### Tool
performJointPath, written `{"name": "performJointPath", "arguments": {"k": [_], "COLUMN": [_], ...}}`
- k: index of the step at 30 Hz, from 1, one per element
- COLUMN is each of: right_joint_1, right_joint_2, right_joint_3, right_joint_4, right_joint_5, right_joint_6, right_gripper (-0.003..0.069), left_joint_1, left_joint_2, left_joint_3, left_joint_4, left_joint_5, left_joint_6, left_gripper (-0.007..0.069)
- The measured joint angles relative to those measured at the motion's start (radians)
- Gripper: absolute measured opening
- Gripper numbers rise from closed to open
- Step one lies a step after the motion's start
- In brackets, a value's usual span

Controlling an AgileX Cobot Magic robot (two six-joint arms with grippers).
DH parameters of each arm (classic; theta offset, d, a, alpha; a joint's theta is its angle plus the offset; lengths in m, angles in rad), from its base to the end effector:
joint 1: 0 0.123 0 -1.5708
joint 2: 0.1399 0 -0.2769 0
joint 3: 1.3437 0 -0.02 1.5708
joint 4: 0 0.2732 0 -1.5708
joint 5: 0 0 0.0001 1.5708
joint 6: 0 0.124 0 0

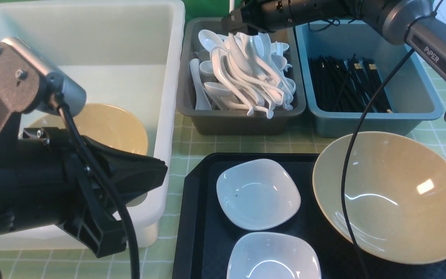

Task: On green table put chopsticks spoon bowls plates into blue grey white boxes.
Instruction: 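Place the white spoon into the bin of spoons with the right gripper, then grasp the large bowl on the tray by its rim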

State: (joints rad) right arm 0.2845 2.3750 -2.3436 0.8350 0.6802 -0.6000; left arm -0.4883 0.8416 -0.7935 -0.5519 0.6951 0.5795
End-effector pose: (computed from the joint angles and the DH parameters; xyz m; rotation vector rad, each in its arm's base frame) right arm 0.5549 0.2226 0.2737 -0.4894 1.9748 0.7368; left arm 0.1713 -0.1382 0.3199 0.8561 1.9894 -0.5707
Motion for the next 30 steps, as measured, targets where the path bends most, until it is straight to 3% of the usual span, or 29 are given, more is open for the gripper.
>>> {"name": "performJointPath", "arguments": {"k": [5,10,19,22,26,30], "right_joint_1": [0.0,0.0,-0.049,-0.088,-0.137,-0.125], "right_joint_2": [0.0,0.0,-0.052,-0.132,-0.364,-0.543], "right_joint_3": [-0.022,-0.074,-0.127,-0.089,0.082,0.24], "right_joint_4": [-0.007,-0.007,0.162,0.114,-0.09,-0.236], "right_joint_5": [0.009,0.029,0.235,0.28,0.292,0.378], "right_joint_6": [0.001,0.001,-0.067,-0.066,0.008,0.061], "right_gripper": [0.0379,0.0502,0.0527,0.0527,0.0527,0.0527], "left_joint_1": [0.0,0.0,0.0,0.0,0.0,0.0], "left_joint_2": [0.0,0.0,0.0,0.0,0.0,0.014], "left_joint_3": [0.0,0.0,0.0,0.0,0.0,-0.007], "left_joint_4": [0.0,0.0,0.0,-0.002,-0.036,-0.053], "left_joint_5": [0.0,0.0,0.0,0.001,0.008,0.015], "left_joint_6": [-0.005,-0.008,-0.008,-0.016,-0.076,-0.132], "left_gripper": [-0.0001,-0.0001,-0.0001,-0.0001,-0.0001,0.0]}}
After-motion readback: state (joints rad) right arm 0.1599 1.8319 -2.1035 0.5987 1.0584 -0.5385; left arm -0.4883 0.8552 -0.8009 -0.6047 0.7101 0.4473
